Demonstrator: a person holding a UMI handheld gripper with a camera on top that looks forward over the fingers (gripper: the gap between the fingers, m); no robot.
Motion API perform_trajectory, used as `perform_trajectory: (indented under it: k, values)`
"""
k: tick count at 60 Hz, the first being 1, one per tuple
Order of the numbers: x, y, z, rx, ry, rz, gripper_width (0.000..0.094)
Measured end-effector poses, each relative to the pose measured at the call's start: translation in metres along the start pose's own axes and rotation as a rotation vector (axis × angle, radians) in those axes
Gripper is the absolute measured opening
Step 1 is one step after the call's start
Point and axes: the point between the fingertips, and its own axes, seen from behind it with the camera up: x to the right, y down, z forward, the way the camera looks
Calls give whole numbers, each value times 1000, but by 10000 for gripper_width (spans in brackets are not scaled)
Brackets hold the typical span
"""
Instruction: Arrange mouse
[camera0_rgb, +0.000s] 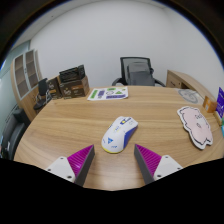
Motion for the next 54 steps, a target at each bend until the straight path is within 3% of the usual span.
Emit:
perform_trajectory:
  k: [12, 33, 40, 47, 54]
  values:
    - [36, -10, 9, 14, -15, -54, 812]
    - [29, 4, -18, 22, -42, -146, 487]
    - [17, 15, -35, -18, -76, -125, 415]
    - [6, 27, -60, -46, -103, -74, 414]
    - [37, -21, -98, 70, -46, -10, 417]
